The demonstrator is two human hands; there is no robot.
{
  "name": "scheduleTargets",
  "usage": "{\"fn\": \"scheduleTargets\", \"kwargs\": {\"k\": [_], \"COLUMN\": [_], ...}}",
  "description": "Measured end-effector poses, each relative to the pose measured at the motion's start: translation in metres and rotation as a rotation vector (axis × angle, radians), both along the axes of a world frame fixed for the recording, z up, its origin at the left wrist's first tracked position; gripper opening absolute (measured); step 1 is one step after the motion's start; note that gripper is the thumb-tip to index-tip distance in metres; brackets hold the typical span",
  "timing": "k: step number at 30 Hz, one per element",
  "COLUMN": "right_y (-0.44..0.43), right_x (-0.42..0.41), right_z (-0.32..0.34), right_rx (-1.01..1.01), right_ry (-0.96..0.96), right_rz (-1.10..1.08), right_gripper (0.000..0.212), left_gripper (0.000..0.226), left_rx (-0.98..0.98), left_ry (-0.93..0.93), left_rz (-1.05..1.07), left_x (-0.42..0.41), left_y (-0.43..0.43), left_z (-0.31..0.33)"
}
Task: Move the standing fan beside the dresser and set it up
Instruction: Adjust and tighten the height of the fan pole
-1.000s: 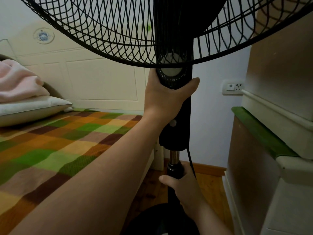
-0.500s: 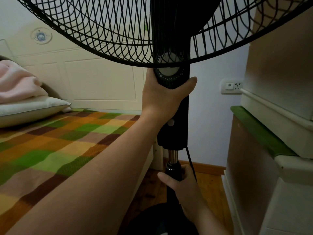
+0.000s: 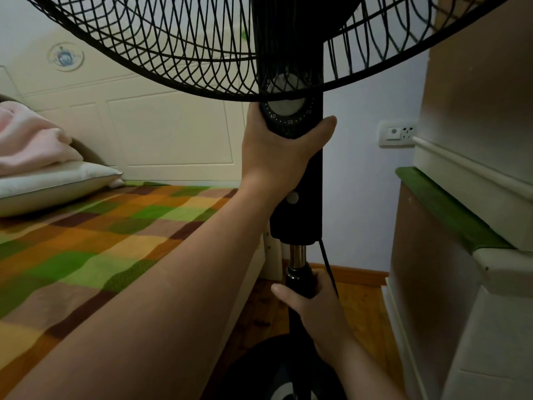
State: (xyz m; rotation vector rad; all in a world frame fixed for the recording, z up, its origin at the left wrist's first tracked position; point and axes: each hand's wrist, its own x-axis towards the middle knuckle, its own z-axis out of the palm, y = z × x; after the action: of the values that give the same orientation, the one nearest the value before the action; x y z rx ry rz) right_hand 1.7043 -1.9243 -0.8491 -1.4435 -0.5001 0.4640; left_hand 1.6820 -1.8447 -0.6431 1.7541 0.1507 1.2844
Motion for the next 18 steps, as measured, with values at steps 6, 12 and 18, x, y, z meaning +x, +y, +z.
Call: {"fn": "scheduleTargets", "kwargs": {"k": [6, 12, 18], "right_y": [-0.0013, 0.0045, 0.0066], "right_x": [0.0037, -0.0031, -0.0027], "right_z": [-0.0043, -0.0042, -0.0071], "right_rx": [0.084, 0.024, 0.042], "right_ry": [0.084, -0.117, -0.116], "right_rz": [0.099, 0.0, -0.007], "right_gripper": [0.035, 0.028, 0.023], "left_gripper": [0.054, 0.056, 0.058], "left_rx": [0.0, 0.01, 0.016], "left_ry": [-0.01, -0.022, -0.05], "left_rz": [-0.01, 0.004, 0.026], "left_x": [0.0, -0.0002, 0.001], "left_y": [0.0, -0.0001, 0.0008], "left_z": [0.0003, -0.001, -0.005]}}
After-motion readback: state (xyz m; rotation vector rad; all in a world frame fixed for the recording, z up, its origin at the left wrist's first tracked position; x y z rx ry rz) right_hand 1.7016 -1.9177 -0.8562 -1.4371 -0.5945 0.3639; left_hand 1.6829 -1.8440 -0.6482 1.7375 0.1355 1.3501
